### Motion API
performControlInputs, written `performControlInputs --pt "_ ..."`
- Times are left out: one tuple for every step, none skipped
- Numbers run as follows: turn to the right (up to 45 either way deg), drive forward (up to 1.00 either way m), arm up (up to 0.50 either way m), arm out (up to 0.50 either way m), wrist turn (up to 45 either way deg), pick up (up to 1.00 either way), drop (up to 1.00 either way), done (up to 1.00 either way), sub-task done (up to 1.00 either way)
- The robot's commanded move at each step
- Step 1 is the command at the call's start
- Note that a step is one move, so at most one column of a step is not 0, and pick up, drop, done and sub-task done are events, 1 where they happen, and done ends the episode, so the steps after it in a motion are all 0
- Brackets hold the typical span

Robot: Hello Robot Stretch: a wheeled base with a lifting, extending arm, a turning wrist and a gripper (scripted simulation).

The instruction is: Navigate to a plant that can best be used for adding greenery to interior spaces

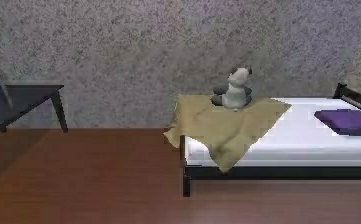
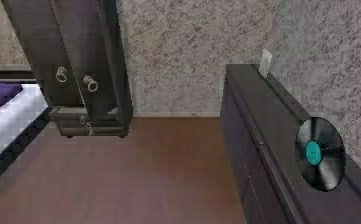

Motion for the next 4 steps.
performControlInputs --pt "-45.0 0.0 0.0 0.0 0.0 0.0 0.0 0.0 0.0" --pt "0.0 0.45 0.0 0.0 0.0 0.0 0.0 0.0 0.0" --pt "-30.0 0.0 0.0 0.0 0.0 0.0 0.0 0.0 0.0" --pt "0.0 0.55 0.0 0.0 0.0 0.0 0.0 0.0 0.0"
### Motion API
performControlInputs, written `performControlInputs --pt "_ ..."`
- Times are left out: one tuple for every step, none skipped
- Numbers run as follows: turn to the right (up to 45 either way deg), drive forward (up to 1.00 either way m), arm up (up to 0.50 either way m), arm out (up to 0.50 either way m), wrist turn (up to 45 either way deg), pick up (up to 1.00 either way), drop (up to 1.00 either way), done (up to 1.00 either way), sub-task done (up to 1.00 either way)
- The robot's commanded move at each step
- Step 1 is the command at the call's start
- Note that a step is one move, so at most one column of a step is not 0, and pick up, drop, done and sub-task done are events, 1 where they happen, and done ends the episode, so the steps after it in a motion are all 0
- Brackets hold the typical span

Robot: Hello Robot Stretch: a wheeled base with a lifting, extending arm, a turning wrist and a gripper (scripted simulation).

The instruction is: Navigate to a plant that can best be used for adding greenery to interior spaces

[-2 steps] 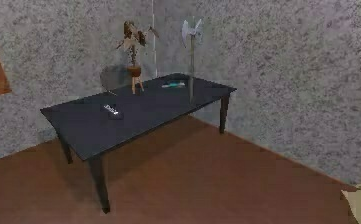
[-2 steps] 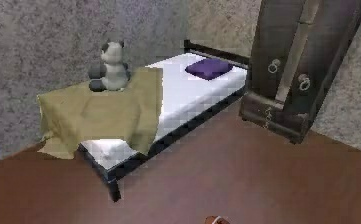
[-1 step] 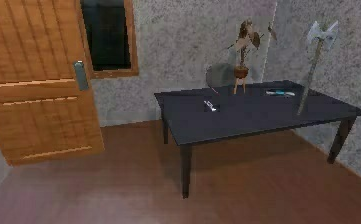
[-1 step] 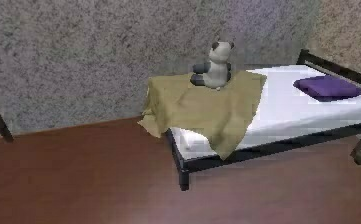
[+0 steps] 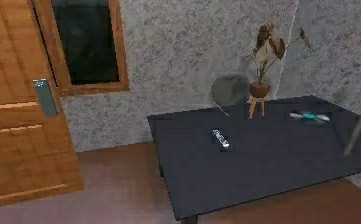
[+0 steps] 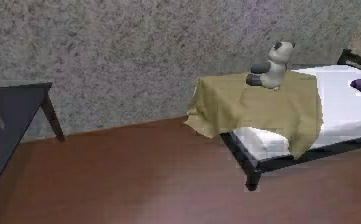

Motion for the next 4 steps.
performControlInputs --pt "-33.0 0.0 0.0 0.0 0.0 0.0 0.0 0.0 0.0" --pt "0.0 0.05 0.0 0.0 0.0 0.0 0.0 0.0 0.0" --pt "-36.0 0.0 0.0 0.0 0.0 0.0 0.0 0.0 0.0" --pt "0.0 1.0 0.0 0.0 0.0 0.0 0.0 0.0 0.0"
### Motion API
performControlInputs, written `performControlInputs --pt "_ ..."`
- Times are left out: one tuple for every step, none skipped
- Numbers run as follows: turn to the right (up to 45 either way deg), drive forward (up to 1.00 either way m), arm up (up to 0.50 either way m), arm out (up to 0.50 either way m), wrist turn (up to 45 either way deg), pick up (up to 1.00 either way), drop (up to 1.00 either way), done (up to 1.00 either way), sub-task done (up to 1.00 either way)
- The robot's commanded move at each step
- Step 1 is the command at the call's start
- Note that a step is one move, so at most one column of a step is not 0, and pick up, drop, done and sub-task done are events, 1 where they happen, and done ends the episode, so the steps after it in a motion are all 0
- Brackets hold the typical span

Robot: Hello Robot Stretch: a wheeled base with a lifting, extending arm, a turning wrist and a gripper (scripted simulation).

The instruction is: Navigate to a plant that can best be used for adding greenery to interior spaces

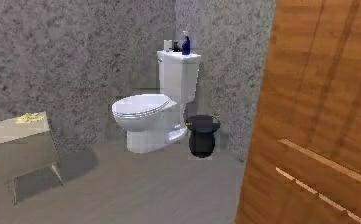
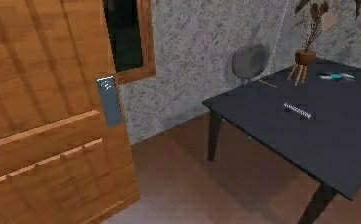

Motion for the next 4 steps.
performControlInputs --pt "0.0 0.95 0.0 0.0 0.0 0.0 0.0 0.0 0.0" --pt "12.0 0.0 0.0 0.0 0.0 0.0 0.0 0.0 0.0" --pt "0.0 0.2 0.0 0.0 0.0 0.0 0.0 0.0 0.0" --pt "9.0 0.0 0.0 0.0 0.0 0.0 0.0 0.0 0.0"
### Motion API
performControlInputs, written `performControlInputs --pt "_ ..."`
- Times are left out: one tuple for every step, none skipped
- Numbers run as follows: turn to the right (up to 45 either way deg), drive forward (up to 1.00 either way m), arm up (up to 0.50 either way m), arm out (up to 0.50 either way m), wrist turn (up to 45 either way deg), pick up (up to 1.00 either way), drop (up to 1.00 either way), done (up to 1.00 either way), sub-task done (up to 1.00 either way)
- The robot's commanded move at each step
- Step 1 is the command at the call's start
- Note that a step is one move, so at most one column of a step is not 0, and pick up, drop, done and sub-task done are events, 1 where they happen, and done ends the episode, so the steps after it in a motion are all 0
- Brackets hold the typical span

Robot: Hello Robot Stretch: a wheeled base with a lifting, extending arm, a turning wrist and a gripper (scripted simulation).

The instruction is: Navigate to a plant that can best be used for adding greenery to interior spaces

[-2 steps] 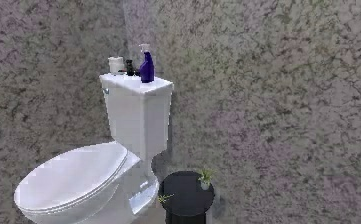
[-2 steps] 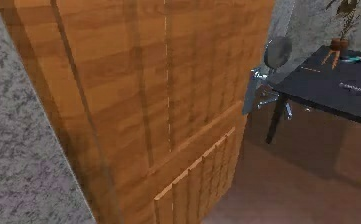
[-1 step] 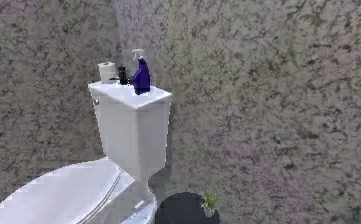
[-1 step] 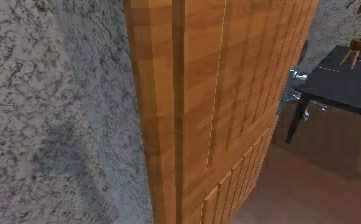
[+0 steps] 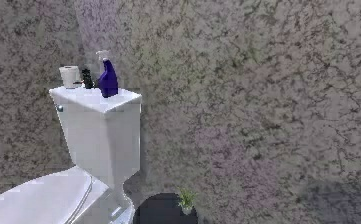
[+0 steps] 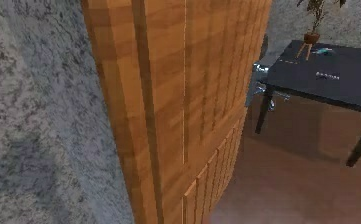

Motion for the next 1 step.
performControlInputs --pt "0.0 0.0 0.0 0.0 0.0 0.0 0.0 1.0 0.0"
